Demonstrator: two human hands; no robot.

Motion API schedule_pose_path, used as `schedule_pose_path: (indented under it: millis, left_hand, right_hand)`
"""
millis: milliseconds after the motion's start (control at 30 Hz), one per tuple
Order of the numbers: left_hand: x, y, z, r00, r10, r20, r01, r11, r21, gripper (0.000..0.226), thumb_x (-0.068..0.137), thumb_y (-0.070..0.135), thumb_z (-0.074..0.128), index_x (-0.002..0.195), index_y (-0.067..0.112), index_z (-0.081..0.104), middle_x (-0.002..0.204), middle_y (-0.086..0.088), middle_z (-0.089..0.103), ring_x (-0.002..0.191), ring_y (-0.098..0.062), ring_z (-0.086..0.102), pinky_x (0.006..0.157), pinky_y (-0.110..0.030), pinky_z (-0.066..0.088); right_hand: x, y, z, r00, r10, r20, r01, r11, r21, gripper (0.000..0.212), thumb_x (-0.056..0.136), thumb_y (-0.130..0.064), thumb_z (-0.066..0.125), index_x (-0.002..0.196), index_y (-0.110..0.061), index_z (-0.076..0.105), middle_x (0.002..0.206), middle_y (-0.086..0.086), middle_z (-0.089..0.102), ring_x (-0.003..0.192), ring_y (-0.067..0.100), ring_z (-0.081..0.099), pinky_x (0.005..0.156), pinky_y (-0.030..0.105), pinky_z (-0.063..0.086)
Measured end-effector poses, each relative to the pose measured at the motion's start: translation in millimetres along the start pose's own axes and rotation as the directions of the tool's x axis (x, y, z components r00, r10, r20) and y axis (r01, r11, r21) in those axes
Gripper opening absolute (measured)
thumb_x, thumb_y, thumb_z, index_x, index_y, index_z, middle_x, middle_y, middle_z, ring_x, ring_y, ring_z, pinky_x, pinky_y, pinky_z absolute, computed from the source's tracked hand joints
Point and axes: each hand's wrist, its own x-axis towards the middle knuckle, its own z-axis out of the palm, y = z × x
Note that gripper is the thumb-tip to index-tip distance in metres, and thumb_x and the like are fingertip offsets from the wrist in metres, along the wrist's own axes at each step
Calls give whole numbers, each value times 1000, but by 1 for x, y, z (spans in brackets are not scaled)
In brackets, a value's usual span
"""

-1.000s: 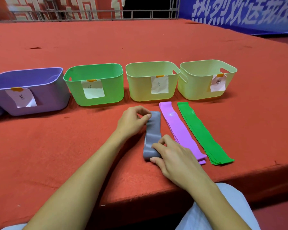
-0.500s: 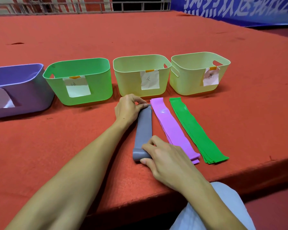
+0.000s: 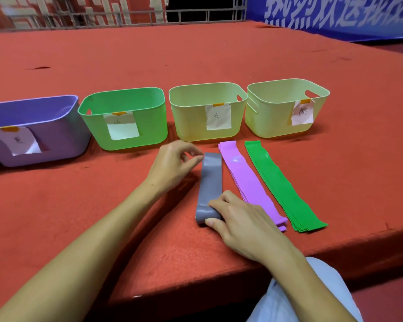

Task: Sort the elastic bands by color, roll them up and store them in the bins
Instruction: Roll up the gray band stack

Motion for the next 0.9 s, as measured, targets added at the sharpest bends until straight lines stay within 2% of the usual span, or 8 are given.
schedule_pose_path:
  millis: [133,267,367,500,600,700,800,900]
  left_hand:
    - [-69,28,-27,987,25,156,-4,991,-134,5,99,19,76,96,20,80,88,11,78,81,-7,71,72,-21,52]
    - [-112,30,-27,974,51,219,-8,982,-191,15,95,19,81,107,27,79,101,10,75,92,-16,70,77,-21,50]
    - [-122,25,-22,971,65,230,-7,970,-243,30,89,16,86,115,28,76,109,7,71,93,-19,66,81,-32,54]
    - [-122,17,-16,965,105,242,-69,986,-153,45,86,21,88,124,35,69,121,16,69,104,-16,67,91,-36,55]
    - [-122,17,-10,975,99,198,-95,995,-27,44,87,36,87,125,40,64,118,25,66,93,-6,63,84,-39,56]
    - [-121,20,-11,972,132,192,-130,991,-21,39,91,36,82,126,40,64,115,25,67,91,6,59,79,-29,52]
    - [-118,21,-13,967,122,222,-110,992,-69,38,92,34,81,126,40,65,115,23,70,105,0,67,86,-34,56]
    - [-117,21,-16,965,108,237,-97,994,-59,38,91,39,80,126,38,67,110,21,73,101,-2,70,85,-40,57]
  right_hand:
    - [1,0,1,1000,16,4,-16,1000,18,38,105,-56,46,134,-33,53,126,-7,50,114,27,63,88,46,51]
    - [0,1,2,1000,24,-2,-24,999,41,37,105,-57,46,133,-34,54,124,-9,51,114,24,62,89,45,51]
    - [0,1,2,1000,26,-10,-25,997,76,37,105,-57,47,134,-36,55,123,-10,53,114,21,62,89,43,50]
    - [2,4,0,999,32,-6,-31,991,129,36,105,-57,48,132,-35,57,120,-9,55,113,19,60,93,45,50]
    - [3,7,0,999,30,-22,-25,982,186,36,104,-58,50,132,-36,58,122,-11,57,114,16,59,95,44,50]
    - [1,11,2,997,42,-61,-25,964,265,40,101,-58,57,134,-37,54,119,-19,59,110,10,59,96,41,49]
    - [-2,14,2,992,46,-116,-2,936,352,40,97,-57,64,129,-44,43,105,-21,63,97,9,63,92,44,52]
    - [-6,12,3,989,17,-149,33,945,327,31,99,-56,60,122,-44,43,111,-14,66,87,8,64,87,45,55]
